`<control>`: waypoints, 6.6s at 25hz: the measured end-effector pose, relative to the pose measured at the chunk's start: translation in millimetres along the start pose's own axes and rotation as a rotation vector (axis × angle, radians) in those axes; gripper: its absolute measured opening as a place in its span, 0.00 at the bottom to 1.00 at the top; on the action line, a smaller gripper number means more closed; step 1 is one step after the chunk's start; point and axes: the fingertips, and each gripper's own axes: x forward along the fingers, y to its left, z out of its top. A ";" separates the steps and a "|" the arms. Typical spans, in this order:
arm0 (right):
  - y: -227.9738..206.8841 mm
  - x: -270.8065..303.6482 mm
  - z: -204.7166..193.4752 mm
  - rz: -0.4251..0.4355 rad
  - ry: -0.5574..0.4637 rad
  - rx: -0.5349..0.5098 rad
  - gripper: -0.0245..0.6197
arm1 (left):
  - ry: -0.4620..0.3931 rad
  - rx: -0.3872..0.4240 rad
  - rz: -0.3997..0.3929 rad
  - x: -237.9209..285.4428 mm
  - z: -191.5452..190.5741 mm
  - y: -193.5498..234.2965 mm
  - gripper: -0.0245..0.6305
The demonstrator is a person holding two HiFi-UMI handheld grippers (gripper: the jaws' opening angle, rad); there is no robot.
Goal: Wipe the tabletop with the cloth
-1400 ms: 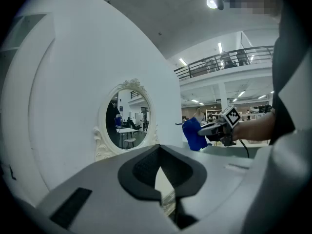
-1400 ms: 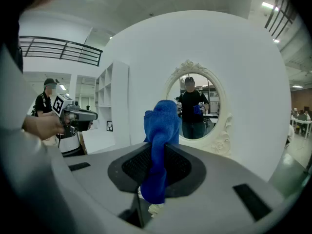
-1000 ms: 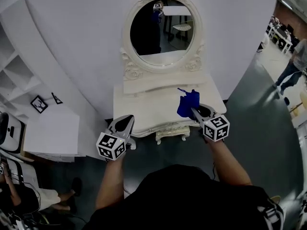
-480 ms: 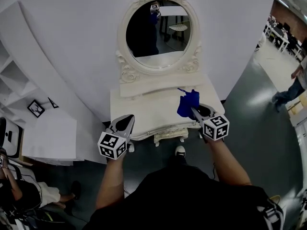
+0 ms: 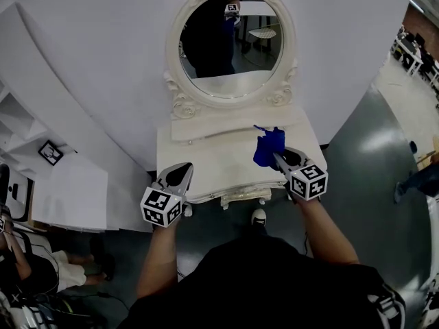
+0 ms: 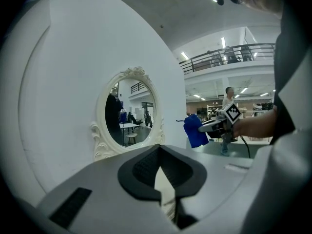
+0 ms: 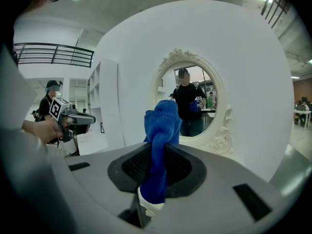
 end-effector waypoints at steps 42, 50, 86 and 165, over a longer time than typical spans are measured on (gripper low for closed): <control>-226.9 178.0 47.6 0.169 0.051 -0.018 0.13 | 0.100 -0.025 0.145 264.5 28.4 69.8 0.05; -210.4 183.4 52.1 0.174 0.048 -0.026 0.13 | 0.081 -0.037 0.143 255.1 27.9 77.6 0.05; -61.3 300.2 -18.2 0.326 0.257 -0.075 0.13 | 0.068 -0.038 0.264 150.4 -4.6 153.2 0.05; 102.7 456.8 -298.6 0.439 0.843 0.070 0.13 | 0.202 -0.135 0.319 70.6 -108.4 245.2 0.05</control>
